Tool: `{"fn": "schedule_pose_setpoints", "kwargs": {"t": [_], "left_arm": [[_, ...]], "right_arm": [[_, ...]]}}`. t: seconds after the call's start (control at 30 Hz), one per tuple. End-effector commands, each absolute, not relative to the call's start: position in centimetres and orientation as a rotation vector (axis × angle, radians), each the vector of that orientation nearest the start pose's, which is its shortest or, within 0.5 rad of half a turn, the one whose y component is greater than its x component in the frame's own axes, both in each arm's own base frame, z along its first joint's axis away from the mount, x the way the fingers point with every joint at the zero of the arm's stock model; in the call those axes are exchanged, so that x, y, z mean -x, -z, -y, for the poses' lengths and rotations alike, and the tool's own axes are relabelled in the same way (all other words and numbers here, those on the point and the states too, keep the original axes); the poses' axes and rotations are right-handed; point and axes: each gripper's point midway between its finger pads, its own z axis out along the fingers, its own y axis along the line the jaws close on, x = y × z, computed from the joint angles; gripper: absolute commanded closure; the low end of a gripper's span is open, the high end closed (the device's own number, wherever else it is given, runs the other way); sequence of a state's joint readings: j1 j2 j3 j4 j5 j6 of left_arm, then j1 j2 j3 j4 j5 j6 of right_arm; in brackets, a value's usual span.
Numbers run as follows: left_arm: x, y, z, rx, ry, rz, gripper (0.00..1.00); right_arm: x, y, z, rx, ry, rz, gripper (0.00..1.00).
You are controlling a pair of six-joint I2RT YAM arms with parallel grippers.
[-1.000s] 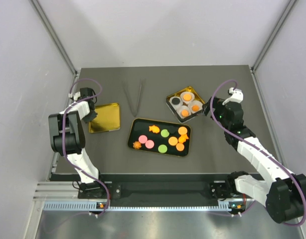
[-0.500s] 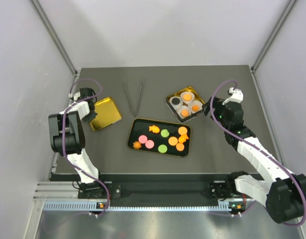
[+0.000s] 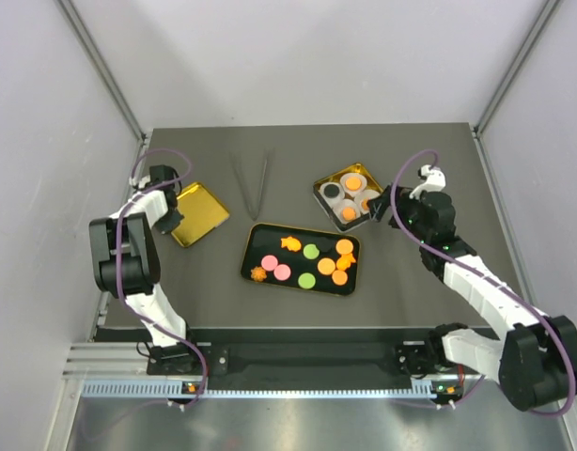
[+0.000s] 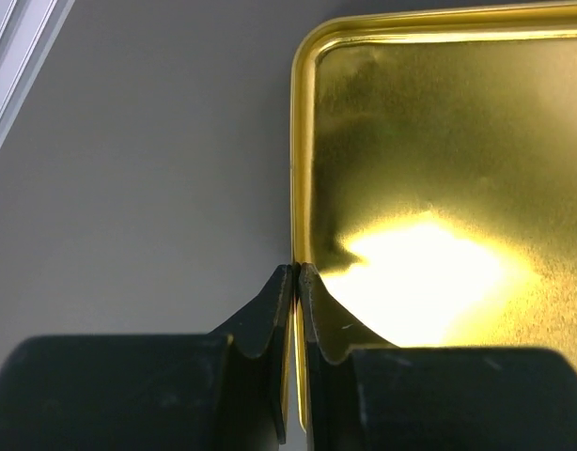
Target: Pack the cookies
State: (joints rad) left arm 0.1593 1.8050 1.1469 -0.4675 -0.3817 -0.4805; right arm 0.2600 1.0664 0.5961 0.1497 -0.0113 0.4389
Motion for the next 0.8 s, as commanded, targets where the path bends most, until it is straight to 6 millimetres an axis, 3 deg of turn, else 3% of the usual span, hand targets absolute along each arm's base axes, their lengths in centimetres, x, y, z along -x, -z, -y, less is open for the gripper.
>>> {"fn": "schedule_pose_setpoints", "kwargs": {"t": [0.0, 0.13, 0.27, 0.33, 0.37, 0.57, 0.63, 0.77], "left_arm": [[-37.3, -7.1, -11.1, 0.943, -0.385, -2.396, 1.00], [-36.7, -8.7, -10.7, 0.935, -0.356, -2.380, 1.00], [-36.4, -10.2, -10.1, 0.935, -0.299, -2.341, 1.00], [-36.2, -11.0, -9.8, 0.930, -0.272, -2.323, 1.00], [-36.1, -11.2, -9.7, 0.932, -0.260, -2.311, 1.00], [-35.1, -11.4, -8.7, 0.952, -0.190, -2.287, 1.00], [-35.1, -12.1, -8.4, 0.948, -0.159, -2.266, 1.00], [-34.8, -13.0, -7.7, 0.944, -0.103, -2.241, 1.00]], "right_arm": [[-34.7, -18.7, -15.3, -0.020, -0.681, -1.853, 0.00], [-34.4, -17.2, -19.7, 0.117, -0.739, -1.926, 0.00], [-33.8, -17.7, -25.4, 0.276, -0.800, -1.964, 0.00], [-33.7, -16.4, -26.9, 0.321, -0.801, -2.019, 0.00], [-33.6, -17.3, -28.1, 0.352, -0.816, -2.008, 0.00], [-33.4, -18.1, -32.0, 0.445, -0.929, -2.030, 0.00], [-33.5, -17.6, -32.7, 0.460, -0.947, -2.052, 0.00], [-33.5, -18.6, -34.6, 0.516, -0.986, -2.046, 0.00]]}}
